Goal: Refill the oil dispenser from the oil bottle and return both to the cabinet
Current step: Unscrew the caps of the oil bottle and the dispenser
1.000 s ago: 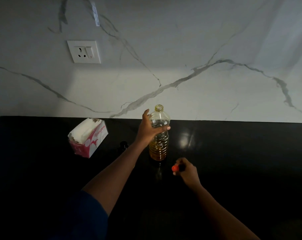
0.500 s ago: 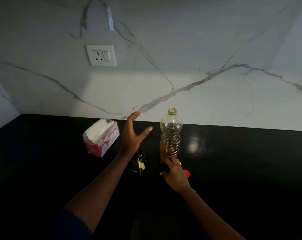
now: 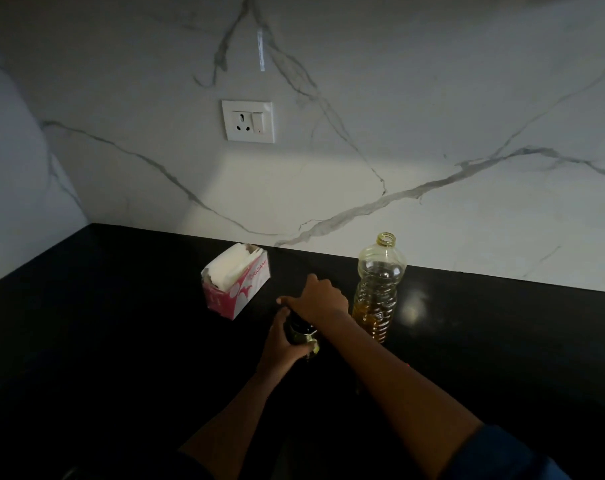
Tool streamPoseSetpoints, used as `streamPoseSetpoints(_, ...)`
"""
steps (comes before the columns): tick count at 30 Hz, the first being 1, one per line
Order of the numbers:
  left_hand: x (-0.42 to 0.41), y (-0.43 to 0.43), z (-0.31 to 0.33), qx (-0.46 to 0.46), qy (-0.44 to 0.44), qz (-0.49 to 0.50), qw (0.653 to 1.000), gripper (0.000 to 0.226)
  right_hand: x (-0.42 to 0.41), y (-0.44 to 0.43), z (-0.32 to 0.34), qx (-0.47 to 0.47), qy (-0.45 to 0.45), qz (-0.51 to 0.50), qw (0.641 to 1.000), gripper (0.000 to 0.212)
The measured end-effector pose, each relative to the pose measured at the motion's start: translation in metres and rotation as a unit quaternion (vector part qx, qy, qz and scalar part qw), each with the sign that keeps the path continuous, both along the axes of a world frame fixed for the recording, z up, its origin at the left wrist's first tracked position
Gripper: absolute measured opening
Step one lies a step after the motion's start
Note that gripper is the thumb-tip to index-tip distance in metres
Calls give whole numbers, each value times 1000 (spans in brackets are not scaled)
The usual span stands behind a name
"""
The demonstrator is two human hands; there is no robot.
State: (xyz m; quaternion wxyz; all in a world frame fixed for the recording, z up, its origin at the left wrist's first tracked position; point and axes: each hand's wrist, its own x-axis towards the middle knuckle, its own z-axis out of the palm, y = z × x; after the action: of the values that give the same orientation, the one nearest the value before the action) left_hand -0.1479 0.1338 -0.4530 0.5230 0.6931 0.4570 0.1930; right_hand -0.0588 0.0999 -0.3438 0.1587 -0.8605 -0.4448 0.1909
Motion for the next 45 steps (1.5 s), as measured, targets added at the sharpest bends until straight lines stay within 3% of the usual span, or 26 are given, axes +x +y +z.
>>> streamPoseSetpoints(5,13,-3,-5,21,30,27,999,82,-2,18,-2,-86,6,18,996,64)
streamPoseSetpoints(14,14,-4,-7,41,8,49,998,52,4,28,-9,-112,-37,130,984,48)
streamPoseSetpoints(17,12,-1,-11,38,7,38,999,53,7,30,-2,-170,-58,222,958,43)
streamPoseSetpoints(22,10,4,-7,40,20,15,999,74,10,30,4,-201,-138,379,893,56)
streamPoseSetpoints(26,8,5,-4,32,29,2,999,68,17,32,8,-209,-175,443,854,59)
streamPoseSetpoints(28,8,3,-6,25,24,0,999,69,19,31,10,-177,-147,432,872,50)
streamPoseSetpoints(29,7,3,-8,24,22,7,999,70,19,29,12,-141,-110,403,897,47)
streamPoseSetpoints(31,7,2,-8,18,16,19,1000,74,16,27,17,-63,-38,309,948,50)
streamPoseSetpoints(33,7,1,-8,11,13,16,1000,74,12,27,19,-51,-48,218,973,57)
streamPoseSetpoints(38,6,-2,-5,12,19,19,1000,68,3,21,2,-168,-97,116,974,65)
streamPoseSetpoints(41,5,-4,-6,19,23,22,999,65,0,18,-10,-141,-52,116,982,51)
streamPoseSetpoints(45,4,-6,-8,33,20,28,999,59,-1,17,-3,-148,-79,183,969,42)
